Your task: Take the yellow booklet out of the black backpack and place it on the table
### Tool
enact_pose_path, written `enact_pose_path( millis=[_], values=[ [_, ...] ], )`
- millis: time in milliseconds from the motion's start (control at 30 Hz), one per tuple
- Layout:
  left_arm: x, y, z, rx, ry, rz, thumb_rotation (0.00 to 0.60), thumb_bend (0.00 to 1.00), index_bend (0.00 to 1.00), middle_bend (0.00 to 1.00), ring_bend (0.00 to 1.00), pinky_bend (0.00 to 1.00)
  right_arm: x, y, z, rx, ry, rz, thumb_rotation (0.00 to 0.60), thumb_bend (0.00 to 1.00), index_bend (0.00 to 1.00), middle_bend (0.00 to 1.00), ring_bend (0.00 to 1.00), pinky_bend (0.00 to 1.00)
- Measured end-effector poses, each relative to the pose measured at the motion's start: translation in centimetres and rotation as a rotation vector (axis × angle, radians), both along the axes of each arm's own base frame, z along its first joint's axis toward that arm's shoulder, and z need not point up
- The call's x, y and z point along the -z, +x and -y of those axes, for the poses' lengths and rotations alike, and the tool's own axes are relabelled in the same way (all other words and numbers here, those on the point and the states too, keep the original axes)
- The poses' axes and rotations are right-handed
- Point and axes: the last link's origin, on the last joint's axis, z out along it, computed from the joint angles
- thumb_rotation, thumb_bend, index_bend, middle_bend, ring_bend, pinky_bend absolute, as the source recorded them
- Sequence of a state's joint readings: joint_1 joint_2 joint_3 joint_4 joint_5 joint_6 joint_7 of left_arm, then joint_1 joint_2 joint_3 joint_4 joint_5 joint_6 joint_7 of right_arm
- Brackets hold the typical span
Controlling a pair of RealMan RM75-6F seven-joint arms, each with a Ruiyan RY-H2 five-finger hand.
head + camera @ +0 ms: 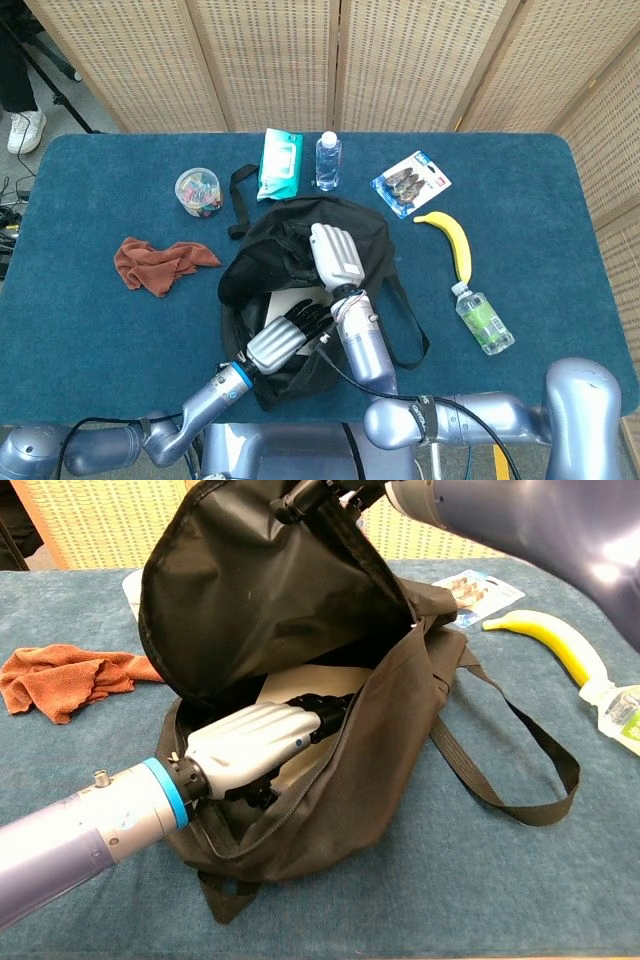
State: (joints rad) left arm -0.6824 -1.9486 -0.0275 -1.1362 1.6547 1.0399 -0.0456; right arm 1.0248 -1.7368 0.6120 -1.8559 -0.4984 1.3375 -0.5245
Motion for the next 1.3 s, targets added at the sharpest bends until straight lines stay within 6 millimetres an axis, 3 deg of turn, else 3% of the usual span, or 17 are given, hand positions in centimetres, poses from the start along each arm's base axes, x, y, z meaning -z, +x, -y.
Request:
enact_pose_path(
  millis=[167, 233, 300, 433, 567, 900, 1100, 1300],
  values=[
    [0.4, 0.1, -0.2, 0.000, 0.015, -0.001, 0.600, 0.52, 0.20, 0.03, 0.01, 0.07, -0.3, -0.1, 0.1, 0.003, -0.005, 0.003, 0.600, 0.78, 0.71, 0.70, 0.55, 0.59],
    [0.4, 0.2, -0.3, 0.001, 0.026, 0.004, 0.600, 0.52, 0.33, 0.12, 0.07, 0.14, -0.4, -0.2, 0.2, 0.005, -0.008, 0.003, 0.600, 0.78, 0.71, 0.70, 0.55, 0.59],
    [0.5, 0.2, -0.4, 0.002, 0.038, 0.009, 0.600, 0.52, 0.51, 0.28, 0.19, 0.26, -0.5, -0.2, 0.3, 0.007, -0.010, 0.005, 0.600, 0.78, 0.71, 0.70, 0.55, 0.59],
    [0.4, 0.3, -0.6, 0.001, 0.080, 0.031, 0.600, 0.52, 0.71, 0.46, 0.35, 0.44, -0.6, -0.4, 0.4, 0.010, -0.015, 0.006, 0.600, 0.78, 0.71, 0.70, 0.55, 0.59],
    [0.1, 0.3, -0.9, 0.004, 0.121, 0.062, 0.600, 0.53, 0.76, 0.52, 0.41, 0.53, -0.8, -0.7, 0.7, 0.019, -0.021, 0.009, 0.600, 0.78, 0.71, 0.70, 0.55, 0.59],
    [-1.3, 0.0, -1.4, 0.015, 0.163, 0.121, 0.600, 0.53, 0.82, 0.58, 0.47, 0.57, -1.5, -1.7, 1.9, 0.036, -0.047, -0.001, 0.600, 0.78, 0.71, 0.70, 0.55, 0.59],
    [-5.2, -0.4, -1.6, 0.019, 0.172, 0.198, 0.600, 0.52, 0.85, 0.61, 0.50, 0.60, -2.3, -3.6, 3.2, 0.079, -0.065, -0.010, 0.600, 0.78, 0.71, 0.70, 0.55, 0.59],
    [-10.5, -1.0, -1.9, 0.004, 0.183, 0.257, 0.600, 0.52, 0.85, 0.62, 0.51, 0.60, -2.6, -5.5, 4.1, 0.120, -0.075, -0.017, 0.600, 0.78, 0.71, 0.70, 0.55, 0.59]
  ],
)
